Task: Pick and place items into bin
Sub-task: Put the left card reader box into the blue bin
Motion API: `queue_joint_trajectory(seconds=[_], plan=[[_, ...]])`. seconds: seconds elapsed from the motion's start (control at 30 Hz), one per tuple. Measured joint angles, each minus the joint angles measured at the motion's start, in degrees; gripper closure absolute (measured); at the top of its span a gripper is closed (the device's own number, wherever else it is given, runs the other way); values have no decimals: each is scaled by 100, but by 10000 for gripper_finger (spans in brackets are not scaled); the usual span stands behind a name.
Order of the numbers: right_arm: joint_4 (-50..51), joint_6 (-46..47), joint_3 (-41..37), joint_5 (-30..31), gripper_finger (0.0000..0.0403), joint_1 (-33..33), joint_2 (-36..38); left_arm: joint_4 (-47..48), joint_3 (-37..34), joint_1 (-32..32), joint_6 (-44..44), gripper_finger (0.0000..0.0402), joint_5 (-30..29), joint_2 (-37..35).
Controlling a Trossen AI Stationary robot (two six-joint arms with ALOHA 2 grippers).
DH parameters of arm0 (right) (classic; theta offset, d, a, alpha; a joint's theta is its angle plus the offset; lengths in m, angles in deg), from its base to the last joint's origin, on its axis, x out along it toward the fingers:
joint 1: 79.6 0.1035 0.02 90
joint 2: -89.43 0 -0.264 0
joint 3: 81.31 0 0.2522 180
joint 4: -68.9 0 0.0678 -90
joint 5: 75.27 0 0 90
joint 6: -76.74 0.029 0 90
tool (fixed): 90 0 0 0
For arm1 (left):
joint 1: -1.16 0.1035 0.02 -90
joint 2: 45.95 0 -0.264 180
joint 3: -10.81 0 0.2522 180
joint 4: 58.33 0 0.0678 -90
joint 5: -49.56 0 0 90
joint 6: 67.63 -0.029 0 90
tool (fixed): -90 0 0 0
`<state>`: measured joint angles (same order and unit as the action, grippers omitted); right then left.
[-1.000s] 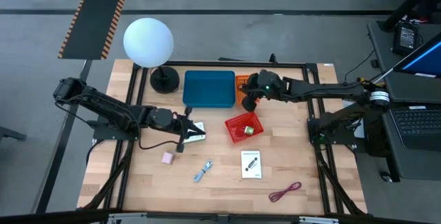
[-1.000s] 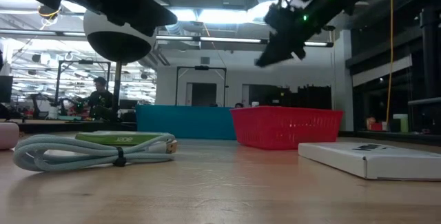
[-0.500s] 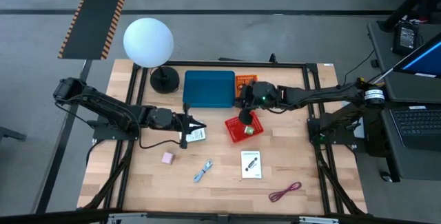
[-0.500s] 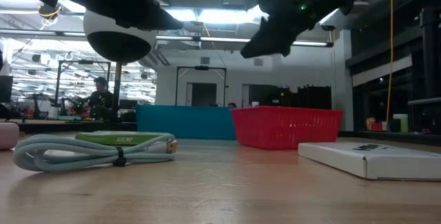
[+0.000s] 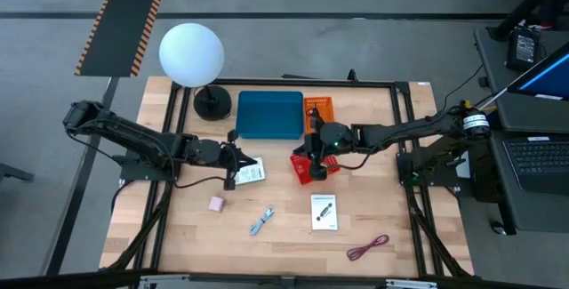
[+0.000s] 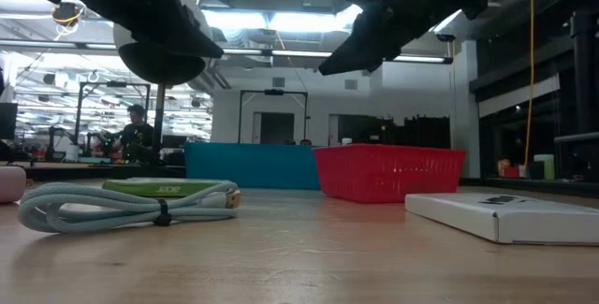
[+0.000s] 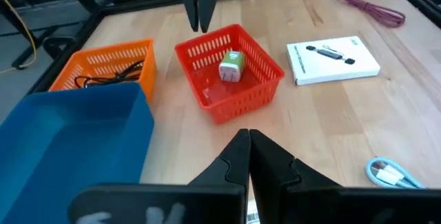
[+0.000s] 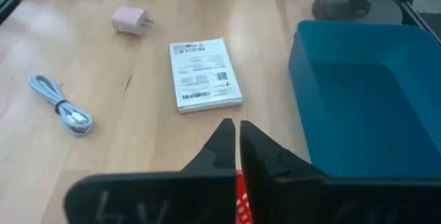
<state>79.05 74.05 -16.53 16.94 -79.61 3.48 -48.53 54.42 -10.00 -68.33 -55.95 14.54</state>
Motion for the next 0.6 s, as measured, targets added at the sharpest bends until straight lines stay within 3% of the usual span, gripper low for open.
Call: queue_joint_trajectory(seconds=[0.2, 0.47, 0.6], plan=[[-268, -67, -2, 2, 402, 64, 0, 442, 5, 0, 16, 398, 11, -272], [-9, 6, 424, 9, 403, 60, -200, 2997, 921, -7, 1127, 398, -98, -152], [604, -96, 1019, 7, 403, 73, -533, 3448, 1289, -9, 1295, 398, 15, 26]])
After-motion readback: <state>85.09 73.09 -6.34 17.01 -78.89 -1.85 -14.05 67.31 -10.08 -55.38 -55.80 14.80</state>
